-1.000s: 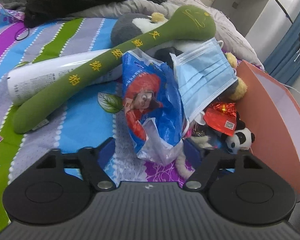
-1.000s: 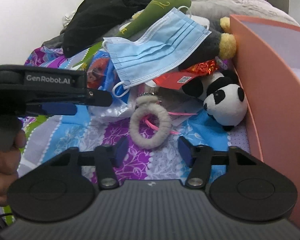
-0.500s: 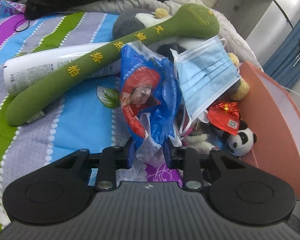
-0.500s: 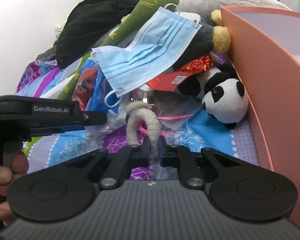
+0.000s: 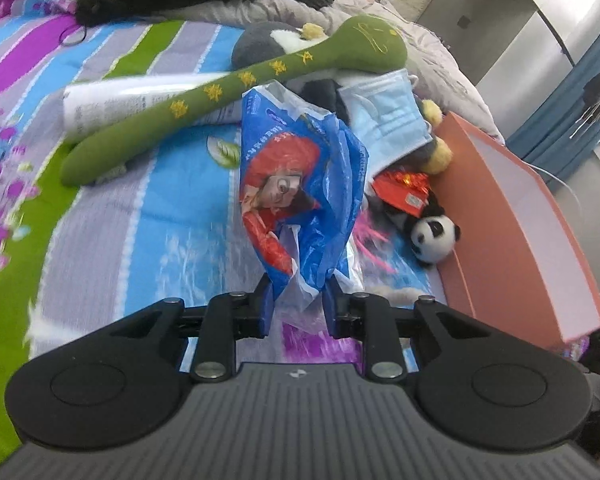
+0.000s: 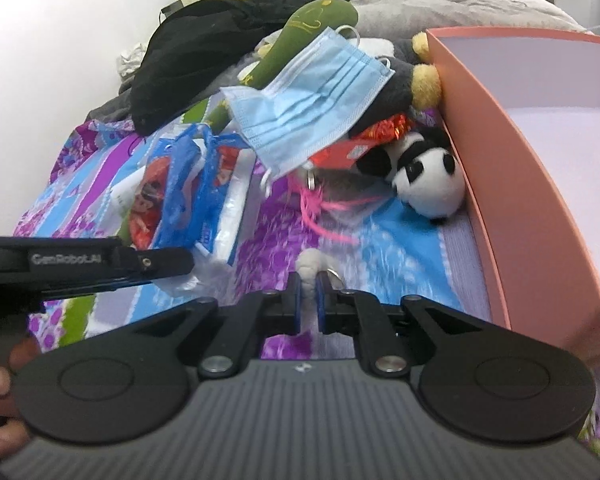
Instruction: Organize soft objects
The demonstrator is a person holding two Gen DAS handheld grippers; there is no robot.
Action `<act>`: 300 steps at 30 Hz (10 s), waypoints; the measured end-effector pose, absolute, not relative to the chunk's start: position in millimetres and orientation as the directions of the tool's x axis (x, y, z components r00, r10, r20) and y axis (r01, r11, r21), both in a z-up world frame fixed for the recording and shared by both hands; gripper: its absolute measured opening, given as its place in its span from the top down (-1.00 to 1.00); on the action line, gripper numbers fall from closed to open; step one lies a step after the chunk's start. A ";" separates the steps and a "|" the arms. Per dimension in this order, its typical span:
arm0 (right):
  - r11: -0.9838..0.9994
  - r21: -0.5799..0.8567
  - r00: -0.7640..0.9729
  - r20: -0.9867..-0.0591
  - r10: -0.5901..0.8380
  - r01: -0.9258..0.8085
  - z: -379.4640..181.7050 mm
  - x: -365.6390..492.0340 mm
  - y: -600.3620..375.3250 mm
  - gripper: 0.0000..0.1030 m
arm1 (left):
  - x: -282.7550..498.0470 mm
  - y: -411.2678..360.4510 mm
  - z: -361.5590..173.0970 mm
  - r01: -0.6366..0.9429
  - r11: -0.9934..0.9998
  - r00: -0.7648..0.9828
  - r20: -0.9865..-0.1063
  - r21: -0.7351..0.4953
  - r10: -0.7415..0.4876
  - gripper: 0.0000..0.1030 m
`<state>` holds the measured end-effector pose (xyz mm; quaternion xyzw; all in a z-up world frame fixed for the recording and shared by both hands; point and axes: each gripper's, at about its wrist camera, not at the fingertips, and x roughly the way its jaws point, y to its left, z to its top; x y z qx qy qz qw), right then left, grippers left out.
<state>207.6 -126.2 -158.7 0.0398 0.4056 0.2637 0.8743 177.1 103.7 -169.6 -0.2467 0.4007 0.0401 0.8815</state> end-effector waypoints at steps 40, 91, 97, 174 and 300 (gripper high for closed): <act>0.878 0.264 0.601 -0.648 0.468 -0.399 -97.6 159.3 -172.6 0.78 | 102.3 69.9 -109.7 -0.259 0.882 0.710 -0.696 -0.393 -0.102 0.56; 0.979 0.057 0.611 -0.774 0.168 -0.196 -68.8 340.6 -330.1 0.78 | 382.9 -150.9 -54.5 0.147 0.970 0.516 -0.822 -0.193 -0.242 0.55; 0.984 0.075 0.569 -0.807 0.156 -0.162 -95.8 340.4 -344.1 0.75 | 391.9 -161.1 -71.3 0.174 0.971 0.478 -0.848 -0.163 -0.228 0.54; 0.866 0.198 0.630 -0.615 0.475 -0.459 -66.1 133.8 -188.9 0.33 | 70.4 69.2 -79.9 -0.223 0.942 0.773 -0.634 -0.252 0.013 0.16; 0.860 0.110 0.508 -0.767 0.392 -0.498 -175.8 191.1 -125.5 0.38 | 152.5 87.1 -231.3 -0.458 0.706 0.614 -0.767 -0.540 -0.188 0.43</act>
